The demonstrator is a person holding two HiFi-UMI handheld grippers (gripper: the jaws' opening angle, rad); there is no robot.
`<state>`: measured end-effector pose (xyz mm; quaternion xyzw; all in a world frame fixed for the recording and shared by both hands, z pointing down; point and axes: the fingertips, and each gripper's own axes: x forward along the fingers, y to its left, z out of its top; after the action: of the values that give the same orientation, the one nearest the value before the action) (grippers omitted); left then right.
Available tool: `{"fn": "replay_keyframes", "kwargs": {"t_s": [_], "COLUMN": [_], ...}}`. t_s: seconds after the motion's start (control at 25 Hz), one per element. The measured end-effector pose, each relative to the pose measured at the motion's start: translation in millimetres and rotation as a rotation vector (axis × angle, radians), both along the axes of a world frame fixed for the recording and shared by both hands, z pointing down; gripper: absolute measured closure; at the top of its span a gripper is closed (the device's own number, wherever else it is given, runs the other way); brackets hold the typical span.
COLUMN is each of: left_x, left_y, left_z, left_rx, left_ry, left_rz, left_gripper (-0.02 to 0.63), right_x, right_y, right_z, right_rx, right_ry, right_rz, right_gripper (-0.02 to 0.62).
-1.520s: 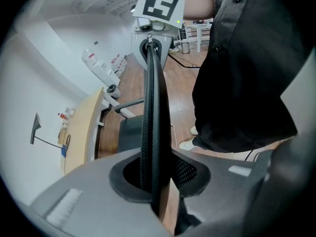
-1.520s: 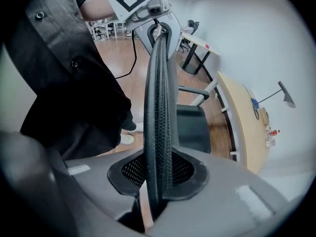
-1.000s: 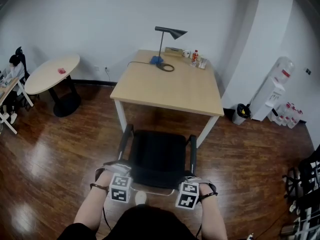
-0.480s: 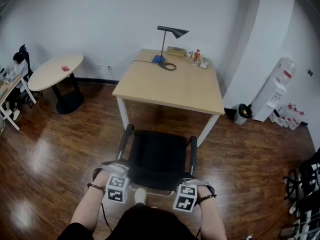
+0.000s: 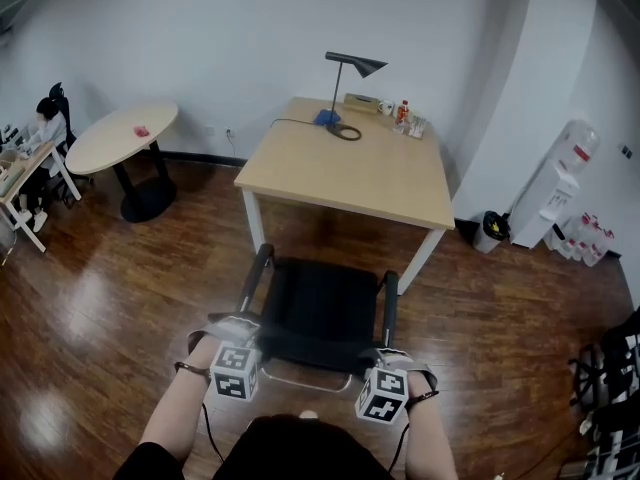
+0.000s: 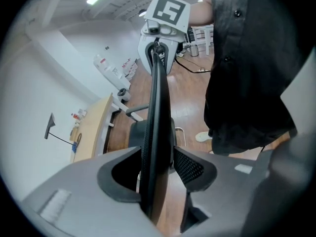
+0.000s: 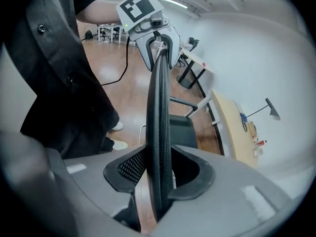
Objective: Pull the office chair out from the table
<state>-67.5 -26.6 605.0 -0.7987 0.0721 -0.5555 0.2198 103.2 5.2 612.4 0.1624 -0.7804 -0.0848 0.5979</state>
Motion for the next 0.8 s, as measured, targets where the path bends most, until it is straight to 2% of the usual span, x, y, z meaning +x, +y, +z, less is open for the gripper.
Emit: {"fn": "replay_keyframes", "kwargs": {"t_s": [0.12,0.2,0.32,0.52,0.56,0.72,0.8], "left_x": [6,5,-1,-41,-50,-79,-86], "left_y": [1,5,17,31,34,51,66], "left_z": [-22,-32,-48,-71,-75,-98,-103], "left_rx": [0.053,0.067,0.089,0.223,0.241,0.25,0.226], "left_ry": [0.094,0.165,0.276,0.41,0.453,0.672,0.743], "left_rz": [-0.015,-0.044,-0.096,-0.261,-0.307,-0.468,-0.501], "left_gripper": [0.416,0.41,0.41,0.413,0.424,0.58,0.6], "right_x": [6,7,9,-3,-9,-33,-41], "right_y": [2,7,12,29,35,53,65], "right_z": [-11,-20,-36,-64,-68,-82,-81], "right_rx": [0.041,0.075,0.144,0.312,0.344,0.442,0.471], "right_ry": [-0.015,-0.035,-0.06,-0.132,-0.155,-0.327,-0.38], "right_rz": [0.022,0.041,0.092,0.177,0.19,0.292,0.348], "right_gripper": [0.426,0.446,0.44,0.482,0.488,0.565,0.58]}}
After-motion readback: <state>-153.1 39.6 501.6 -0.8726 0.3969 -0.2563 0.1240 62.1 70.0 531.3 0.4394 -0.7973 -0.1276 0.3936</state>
